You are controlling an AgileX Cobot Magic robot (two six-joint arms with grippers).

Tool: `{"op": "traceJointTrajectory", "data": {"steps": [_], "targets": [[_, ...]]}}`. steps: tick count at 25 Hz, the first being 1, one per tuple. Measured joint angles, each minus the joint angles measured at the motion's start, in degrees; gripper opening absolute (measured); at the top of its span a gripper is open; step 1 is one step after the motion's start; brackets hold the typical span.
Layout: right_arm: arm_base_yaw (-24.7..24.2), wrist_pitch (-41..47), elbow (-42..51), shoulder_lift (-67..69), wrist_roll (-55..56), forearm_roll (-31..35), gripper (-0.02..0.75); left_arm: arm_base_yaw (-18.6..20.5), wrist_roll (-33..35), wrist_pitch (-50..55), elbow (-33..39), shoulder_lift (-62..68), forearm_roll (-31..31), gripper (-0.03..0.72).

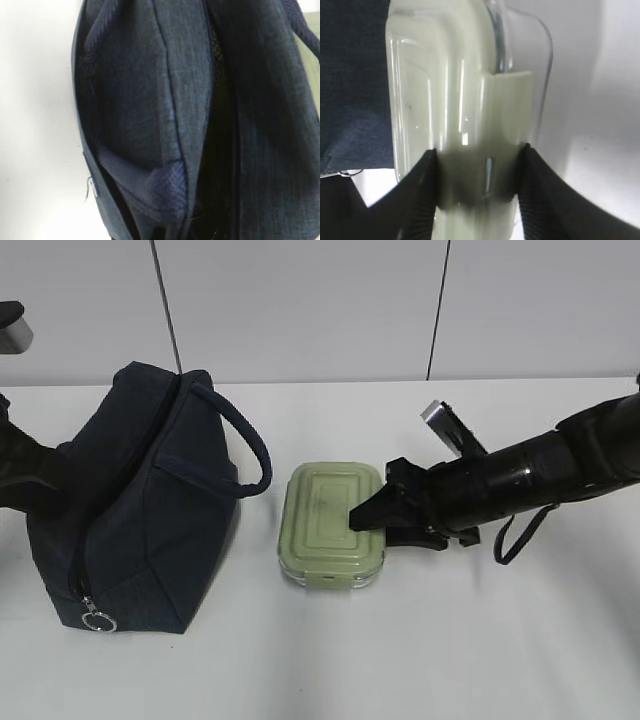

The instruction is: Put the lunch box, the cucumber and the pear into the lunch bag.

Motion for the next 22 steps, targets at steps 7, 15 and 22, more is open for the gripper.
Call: {"op": "traceJointTrajectory", "data": {"steps": [7,15,22], "targets": [[-1.53,-0.66,-1.35,-11.74,-0.30,-2.15,0.335,0.00,0.00,0.06,0.00,0.00,0.00,-0.015],[6.80,1.27,-16.79,-15.17,1.03,-2.78,0.335,0.00,0.00,0.17,0.00,0.00,0.00,-0.015],[16.60,-3.08,-29.88,-7.97,1.03,-2.99,0.335,0.00,0.00,0.23,-0.01,0.00,0.00,-0.015]]}}
